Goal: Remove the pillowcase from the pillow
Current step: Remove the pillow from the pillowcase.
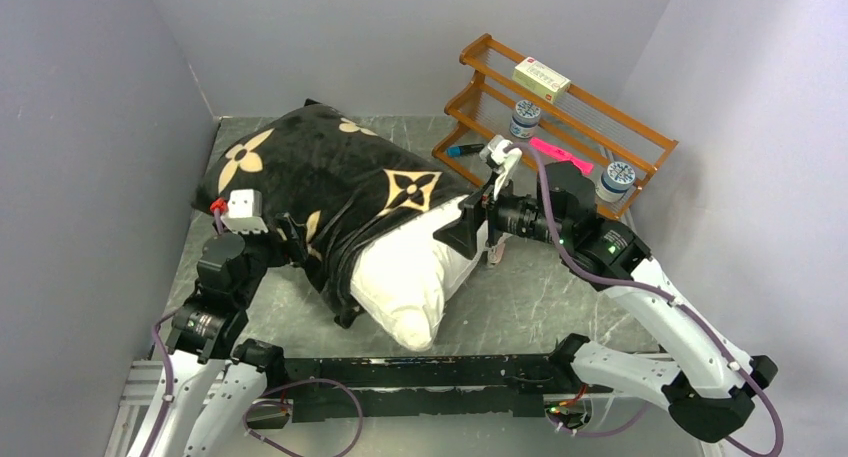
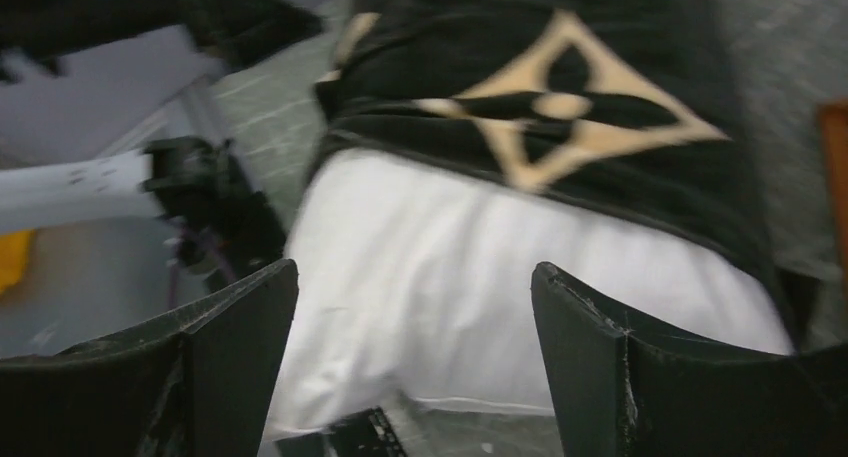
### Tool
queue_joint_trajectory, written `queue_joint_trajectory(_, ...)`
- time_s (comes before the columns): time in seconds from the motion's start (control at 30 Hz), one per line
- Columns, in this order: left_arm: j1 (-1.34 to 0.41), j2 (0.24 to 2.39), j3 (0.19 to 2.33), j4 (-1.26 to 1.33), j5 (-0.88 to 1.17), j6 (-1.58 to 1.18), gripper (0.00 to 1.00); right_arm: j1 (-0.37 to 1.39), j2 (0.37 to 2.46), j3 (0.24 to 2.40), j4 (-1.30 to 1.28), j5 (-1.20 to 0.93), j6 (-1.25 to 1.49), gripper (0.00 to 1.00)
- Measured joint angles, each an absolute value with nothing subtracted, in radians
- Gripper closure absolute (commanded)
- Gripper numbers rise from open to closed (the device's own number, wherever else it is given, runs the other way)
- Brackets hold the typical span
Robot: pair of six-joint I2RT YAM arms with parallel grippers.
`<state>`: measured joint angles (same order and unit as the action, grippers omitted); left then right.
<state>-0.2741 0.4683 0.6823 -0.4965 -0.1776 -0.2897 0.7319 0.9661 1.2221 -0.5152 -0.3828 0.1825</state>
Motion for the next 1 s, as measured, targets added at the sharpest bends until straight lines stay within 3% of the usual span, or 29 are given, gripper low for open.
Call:
queue_joint_trajectory(0.1, -0.273, 0.467, 0.698, -0.49, -0.132, -0.267, 0.04, 0.711, 0.985, 1.222, -0.548, -0.253, 0.192, 0.01)
queue_joint_trajectory(0.33, -0.273, 0.524, 0.794, -0.493, 0.049, -0.225, 0.04, 0.511, 1.016, 1.119, -0.519, -0.097, 0.3, 0.0)
queue_joint_trajectory(0.63, -0.273, 0.662, 0.908, -0.501, 0.288, -0.167, 0.03, 0.08, 1.087, 0.845, -0.271, -0.402, 0.571, 0.02)
queue_joint_trajectory(1.0, -0.273, 0.844, 1.013, -0.496, 0.45, -0.147, 0.03, 0.08, 1.158, 0.682, 0.009, -0.724, 0.796, 0.01)
